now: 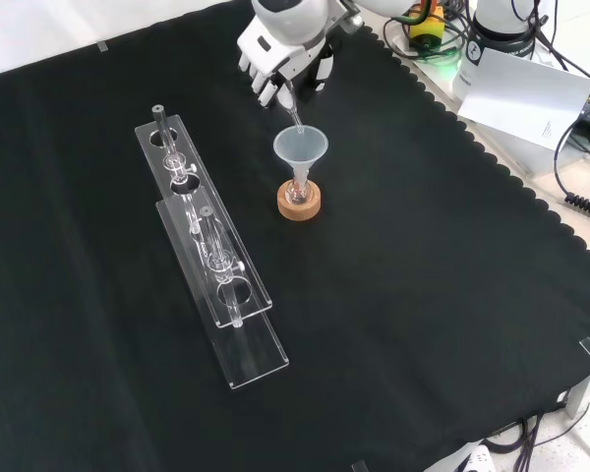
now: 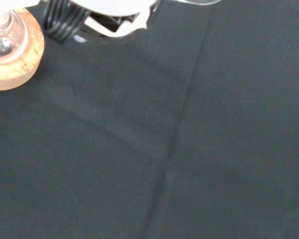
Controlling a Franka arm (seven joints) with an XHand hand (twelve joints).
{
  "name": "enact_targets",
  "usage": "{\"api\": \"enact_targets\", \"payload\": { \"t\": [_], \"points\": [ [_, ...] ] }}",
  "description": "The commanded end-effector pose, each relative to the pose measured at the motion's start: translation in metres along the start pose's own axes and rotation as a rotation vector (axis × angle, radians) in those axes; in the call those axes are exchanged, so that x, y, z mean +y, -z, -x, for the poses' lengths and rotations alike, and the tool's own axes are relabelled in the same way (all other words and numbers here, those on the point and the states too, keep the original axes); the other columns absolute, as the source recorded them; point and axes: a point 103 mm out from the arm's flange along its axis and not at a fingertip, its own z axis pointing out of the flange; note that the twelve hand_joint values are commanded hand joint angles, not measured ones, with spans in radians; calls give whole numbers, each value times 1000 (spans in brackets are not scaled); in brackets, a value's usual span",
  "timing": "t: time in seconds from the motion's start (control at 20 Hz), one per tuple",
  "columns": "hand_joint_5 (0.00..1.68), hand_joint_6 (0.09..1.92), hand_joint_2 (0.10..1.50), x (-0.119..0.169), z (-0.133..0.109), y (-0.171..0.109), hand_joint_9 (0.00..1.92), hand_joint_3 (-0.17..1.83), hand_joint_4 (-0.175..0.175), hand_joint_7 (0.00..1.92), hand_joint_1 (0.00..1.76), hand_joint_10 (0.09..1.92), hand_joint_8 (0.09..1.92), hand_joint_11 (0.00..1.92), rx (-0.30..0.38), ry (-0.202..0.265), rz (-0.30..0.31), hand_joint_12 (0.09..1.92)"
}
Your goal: Pour all the NaCl from the weighing funnel into the round-bottom flask.
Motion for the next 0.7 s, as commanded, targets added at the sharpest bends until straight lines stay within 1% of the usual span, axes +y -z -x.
{"api": "enact_targets", "payload": {
  "t": [0.05,0.4,0.7],
  "points": [
    [1113,965,711,2,-2,2,1102,697,78,903,1109,406,743,910,-31,0,-17,989],
    [1113,965,710,2,-5,6,1103,698,81,903,1108,405,742,909,-50,-4,-20,989],
    [1114,966,709,3,-6,9,1103,700,84,902,1108,404,740,908,-83,-17,-30,989]
  ]
}}
